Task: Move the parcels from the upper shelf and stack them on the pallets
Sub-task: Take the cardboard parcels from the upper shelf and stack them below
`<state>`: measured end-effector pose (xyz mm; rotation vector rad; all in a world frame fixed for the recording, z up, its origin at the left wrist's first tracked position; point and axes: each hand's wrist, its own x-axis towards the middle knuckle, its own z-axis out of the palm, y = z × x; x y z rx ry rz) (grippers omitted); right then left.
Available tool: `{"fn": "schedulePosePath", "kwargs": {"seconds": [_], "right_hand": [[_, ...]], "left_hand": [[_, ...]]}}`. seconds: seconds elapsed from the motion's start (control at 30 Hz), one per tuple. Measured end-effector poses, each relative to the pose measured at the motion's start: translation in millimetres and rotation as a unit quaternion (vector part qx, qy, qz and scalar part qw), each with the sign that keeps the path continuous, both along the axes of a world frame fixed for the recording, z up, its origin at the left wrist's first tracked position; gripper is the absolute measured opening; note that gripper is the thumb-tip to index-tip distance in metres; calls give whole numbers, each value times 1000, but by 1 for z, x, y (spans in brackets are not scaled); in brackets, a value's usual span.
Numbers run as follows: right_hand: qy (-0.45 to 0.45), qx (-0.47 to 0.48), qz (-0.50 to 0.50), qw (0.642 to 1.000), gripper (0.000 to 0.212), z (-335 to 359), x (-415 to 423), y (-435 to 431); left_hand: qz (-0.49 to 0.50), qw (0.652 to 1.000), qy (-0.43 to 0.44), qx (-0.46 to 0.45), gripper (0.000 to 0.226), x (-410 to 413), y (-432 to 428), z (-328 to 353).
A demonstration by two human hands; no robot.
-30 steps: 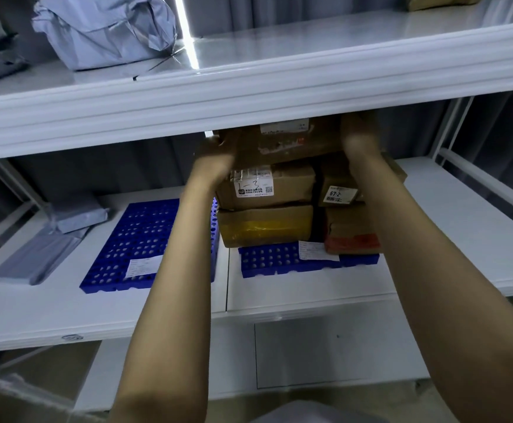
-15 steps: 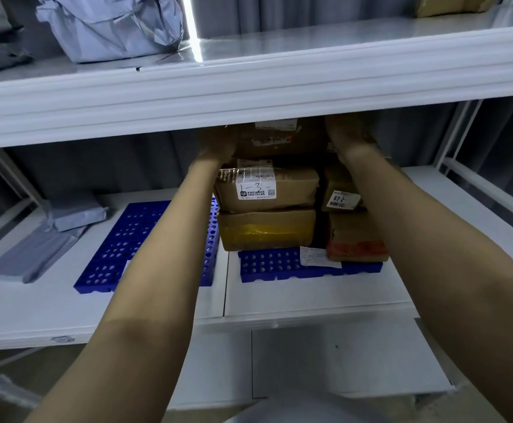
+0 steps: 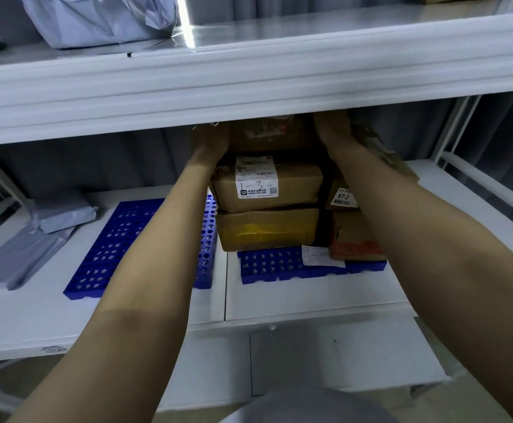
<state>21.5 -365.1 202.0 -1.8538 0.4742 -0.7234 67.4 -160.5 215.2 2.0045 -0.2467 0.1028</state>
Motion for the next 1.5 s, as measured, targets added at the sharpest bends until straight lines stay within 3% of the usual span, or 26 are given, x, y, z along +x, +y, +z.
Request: {"fn": "schedulePosePath", "kwargs": {"seconds": [0.2, 0.3, 0.47, 0.63, 0.87, 1.0, 1.1, 1.23, 1.4, 1.5], "right_hand": [[-39, 42, -38, 998, 35, -7, -3, 1], [-51, 41, -50, 997, 50, -10, -8, 1], [-35, 31, -52, 998, 59, -12, -12, 0], [-33, 28, -74, 996, 59, -14, -13, -2], [-24, 14, -126, 992, 79, -11, -20, 1], [-50, 16, -130, 990, 65, -12, -23, 3], [-78, 21, -132, 988, 76, -13, -27, 4], [-138, 42, -141, 979, 46, -11, -32, 10], [-148, 35, -140, 978, 58, -16, -36, 16], [-150, 10, -131, 980, 44, -19, -42, 24]], "left_hand": [[28, 999, -23, 11, 38, 5, 3, -6], [24, 998, -65, 3, 39, 5, 5, -12], [44, 998, -55, -3, 62, 8, 9, -18], [35, 998, -48, -12, 56, 4, 7, -20], [45, 994, -90, -37, 44, -2, 7, -22], [40, 990, -104, -81, 32, -8, 10, -21], [12, 987, -100, -128, 40, -8, 15, -24], [-60, 977, -114, -171, 43, -16, 22, -27], [-107, 961, -138, -213, 47, -19, 26, -34], [-114, 957, -153, -217, 42, -23, 27, -41]]}}
